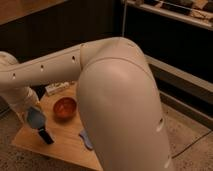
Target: Place the ceramic cup over the eraser
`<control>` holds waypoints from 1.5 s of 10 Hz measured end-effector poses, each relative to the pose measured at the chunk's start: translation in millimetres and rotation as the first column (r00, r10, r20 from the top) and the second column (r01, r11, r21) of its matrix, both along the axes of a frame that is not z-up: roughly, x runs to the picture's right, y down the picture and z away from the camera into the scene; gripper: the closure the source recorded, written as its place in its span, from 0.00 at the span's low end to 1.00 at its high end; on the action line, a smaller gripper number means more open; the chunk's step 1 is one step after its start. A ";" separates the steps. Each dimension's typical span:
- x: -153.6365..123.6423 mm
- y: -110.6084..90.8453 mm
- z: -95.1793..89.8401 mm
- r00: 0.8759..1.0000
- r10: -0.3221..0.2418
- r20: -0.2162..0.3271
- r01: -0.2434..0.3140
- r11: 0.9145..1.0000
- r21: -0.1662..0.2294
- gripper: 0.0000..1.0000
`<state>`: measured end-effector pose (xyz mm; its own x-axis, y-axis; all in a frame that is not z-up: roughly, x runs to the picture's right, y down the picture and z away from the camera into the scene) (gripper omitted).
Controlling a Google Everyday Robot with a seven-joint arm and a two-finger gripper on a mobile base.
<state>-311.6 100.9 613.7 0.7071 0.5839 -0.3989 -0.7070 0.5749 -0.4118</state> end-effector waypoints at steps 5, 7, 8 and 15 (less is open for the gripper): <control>5.6 27.5 -9.3 0.999 -0.012 0.047 0.013 1.000 -0.017 1.00; 2.0 36.4 -5.9 0.997 -0.020 0.080 0.022 0.999 -0.024 1.00; 0.6 37.8 -3.5 0.995 -0.025 0.093 0.027 0.999 -0.020 1.00; -1.5 29.1 23.6 0.992 -0.071 0.105 0.066 0.997 0.049 1.00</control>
<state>-313.1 130.1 637.3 0.7831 0.5481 -0.2938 -0.6189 0.6402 -0.4552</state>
